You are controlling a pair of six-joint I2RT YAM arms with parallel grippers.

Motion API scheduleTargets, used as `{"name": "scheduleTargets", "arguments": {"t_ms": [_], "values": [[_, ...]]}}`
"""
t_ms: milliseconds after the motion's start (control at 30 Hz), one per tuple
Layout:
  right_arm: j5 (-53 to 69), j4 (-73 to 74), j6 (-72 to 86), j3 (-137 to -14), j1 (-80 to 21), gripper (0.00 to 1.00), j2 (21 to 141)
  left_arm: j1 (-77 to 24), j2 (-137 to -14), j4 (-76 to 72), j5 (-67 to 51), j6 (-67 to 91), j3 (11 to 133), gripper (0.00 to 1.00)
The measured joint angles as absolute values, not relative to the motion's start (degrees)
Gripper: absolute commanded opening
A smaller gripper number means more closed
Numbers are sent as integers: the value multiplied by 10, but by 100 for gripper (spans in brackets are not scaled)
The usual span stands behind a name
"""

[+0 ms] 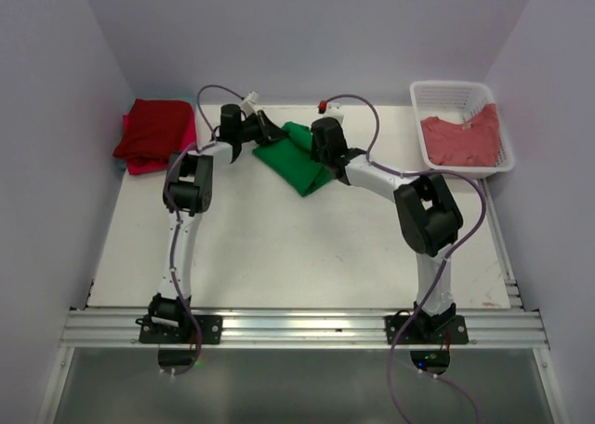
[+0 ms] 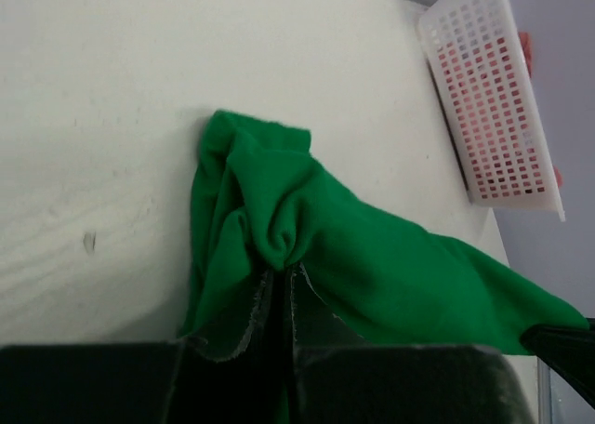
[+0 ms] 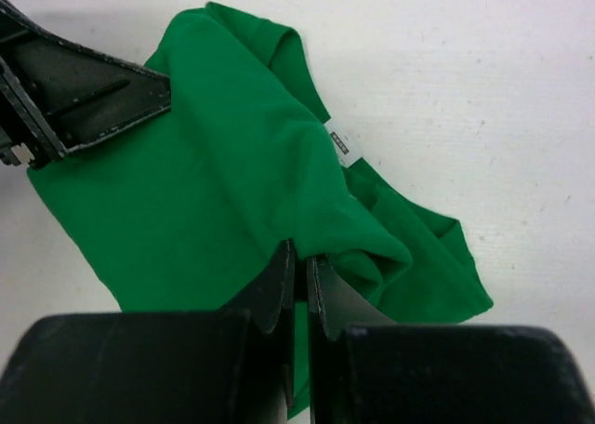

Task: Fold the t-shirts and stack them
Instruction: Fold the long partially folded tshirt into a neat square

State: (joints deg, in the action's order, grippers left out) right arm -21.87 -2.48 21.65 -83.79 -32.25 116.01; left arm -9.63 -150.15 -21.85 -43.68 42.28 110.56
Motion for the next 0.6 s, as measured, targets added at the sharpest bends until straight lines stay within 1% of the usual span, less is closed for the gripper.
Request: {"name": "scheduleTargets", "arguments": {"t_ms": [100, 200, 433, 600], "values": [[-217, -14, 222, -838, -323, 0, 1168, -103, -1485, -235, -422, 424, 1046, 1], [-215, -4, 225, -838, -324, 0, 1171, -112, -1437, -239, -400, 416, 977, 0], [-213, -3, 229, -819, -324, 0, 1171, -131, -1296, -296, -363, 414, 734, 0], [-213, -5, 229, -785, -324, 0, 1164, -139, -1192, -304, -341, 413, 583, 0]]}}
